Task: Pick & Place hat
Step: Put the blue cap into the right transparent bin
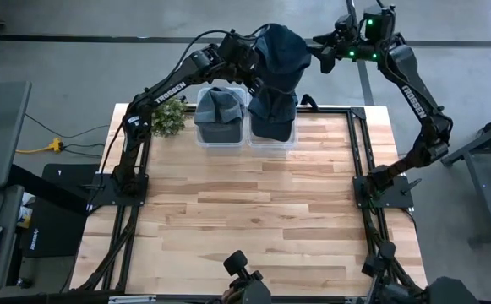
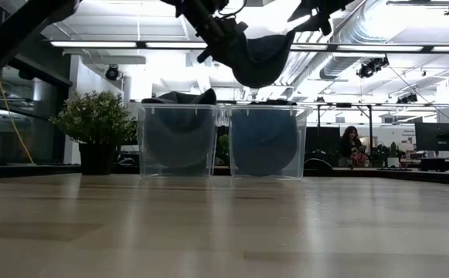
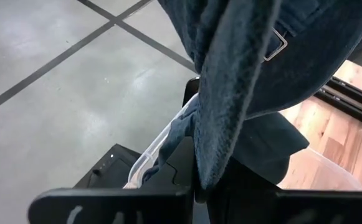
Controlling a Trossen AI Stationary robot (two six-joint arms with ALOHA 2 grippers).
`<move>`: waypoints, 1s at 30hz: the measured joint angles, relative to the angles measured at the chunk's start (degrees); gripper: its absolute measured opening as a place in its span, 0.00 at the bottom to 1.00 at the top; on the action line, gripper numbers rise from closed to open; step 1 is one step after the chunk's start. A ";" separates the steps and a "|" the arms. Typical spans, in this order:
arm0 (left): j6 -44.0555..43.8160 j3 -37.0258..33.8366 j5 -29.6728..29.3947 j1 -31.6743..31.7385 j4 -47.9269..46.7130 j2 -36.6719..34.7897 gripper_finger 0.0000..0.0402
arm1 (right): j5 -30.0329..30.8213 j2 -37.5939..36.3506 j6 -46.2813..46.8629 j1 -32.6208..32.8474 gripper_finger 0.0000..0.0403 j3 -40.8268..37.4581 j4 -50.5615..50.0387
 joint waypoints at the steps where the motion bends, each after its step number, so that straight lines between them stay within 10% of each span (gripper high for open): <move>1: 0.02 0.00 0.02 0.00 0.06 0.00 0.01 | -1.22 0.33 -0.20 -0.04 0.58 0.00 0.17; 30: -0.57 -0.08 5.63 -0.74 1.99 3.10 0.01 | -10.08 9.96 -22.01 0.51 0.58 14.25 -12.48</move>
